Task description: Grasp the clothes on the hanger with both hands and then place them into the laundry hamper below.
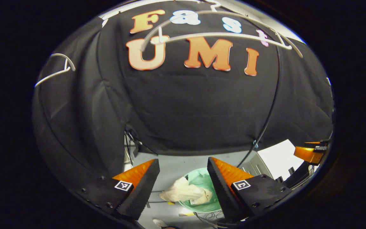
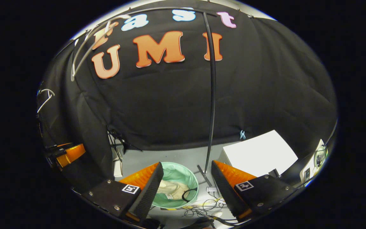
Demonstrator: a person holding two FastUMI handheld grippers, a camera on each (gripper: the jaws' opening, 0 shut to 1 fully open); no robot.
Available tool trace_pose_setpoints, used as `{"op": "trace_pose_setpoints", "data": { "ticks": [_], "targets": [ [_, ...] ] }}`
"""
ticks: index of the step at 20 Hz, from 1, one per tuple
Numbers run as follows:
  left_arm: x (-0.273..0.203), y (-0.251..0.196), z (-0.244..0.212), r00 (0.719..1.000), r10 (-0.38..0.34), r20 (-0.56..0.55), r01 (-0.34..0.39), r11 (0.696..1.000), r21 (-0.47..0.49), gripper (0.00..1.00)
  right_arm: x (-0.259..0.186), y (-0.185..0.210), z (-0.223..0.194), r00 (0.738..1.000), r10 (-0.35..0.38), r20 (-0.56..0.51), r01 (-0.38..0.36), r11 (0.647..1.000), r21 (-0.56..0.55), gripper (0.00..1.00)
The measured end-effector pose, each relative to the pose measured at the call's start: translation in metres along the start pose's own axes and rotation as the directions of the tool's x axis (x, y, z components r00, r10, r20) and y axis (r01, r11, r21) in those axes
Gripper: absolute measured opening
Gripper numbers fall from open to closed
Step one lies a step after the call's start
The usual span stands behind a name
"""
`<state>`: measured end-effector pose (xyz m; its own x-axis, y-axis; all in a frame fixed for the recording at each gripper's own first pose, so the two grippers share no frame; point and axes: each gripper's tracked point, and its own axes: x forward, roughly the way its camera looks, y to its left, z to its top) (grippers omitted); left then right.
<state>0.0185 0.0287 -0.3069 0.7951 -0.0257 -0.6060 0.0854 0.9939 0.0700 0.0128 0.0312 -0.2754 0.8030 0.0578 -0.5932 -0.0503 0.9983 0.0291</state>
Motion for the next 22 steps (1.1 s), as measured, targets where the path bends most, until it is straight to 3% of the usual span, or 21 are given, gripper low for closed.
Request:
{"op": "trace_pose_setpoints", "data": {
  "ticks": [3,8,11,12,14,16,21,22],
  "targets": [
    [-0.03,0.012,0.05,0.993,0.011,0.117,-0.01,1.0,-0.015,0.99,-0.033,-0.005,0.045,0.995,-0.013,0.101,0.014,1.0,-0.008,0.94],
    [-0.073,0.024,0.11,0.957,0.025,0.29,-0.017,0.999,-0.027,1.0,-0.09,-0.006,0.101,0.97,-0.011,0.245,0.014,1.0,-0.012,0.94],
    [-0.094,0.027,0.144,0.926,0.028,0.377,-0.021,1.0,-0.024,0.99,-0.124,-0.005,0.128,0.941,-0.014,0.337,0.025,0.999,-0.029,0.94],
    [-0.104,0.029,0.154,0.916,0.029,0.401,-0.023,1.0,-0.02,0.95,-0.134,-0.003,0.137,0.931,-0.011,0.365,0.025,0.999,-0.031,0.94],
    [-0.124,0.031,0.172,0.895,0.032,0.445,-0.025,0.999,-0.022,1.0,-0.154,0.005,0.155,0.909,0.008,0.417,0.01,0.999,-0.042,0.93],
    [-0.138,0.035,0.187,0.875,0.044,0.483,-0.031,0.999,-0.035,0.97,-0.17,0.007,0.169,0.886,0.019,0.463,0.006,0.999,-0.052,0.93],
    [-0.166,0.055,0.215,0.808,0.121,0.577,-0.099,0.993,-0.069,0.94,-0.195,0.016,0.192,0.834,0.049,0.549,-0.018,0.998,-0.063,0.96],
    [-0.17,0.056,0.217,0.801,0.126,0.585,-0.102,0.992,-0.074,0.94,-0.196,0.016,0.193,0.83,0.048,0.556,-0.008,0.997,-0.074,0.93]
  ]
}}
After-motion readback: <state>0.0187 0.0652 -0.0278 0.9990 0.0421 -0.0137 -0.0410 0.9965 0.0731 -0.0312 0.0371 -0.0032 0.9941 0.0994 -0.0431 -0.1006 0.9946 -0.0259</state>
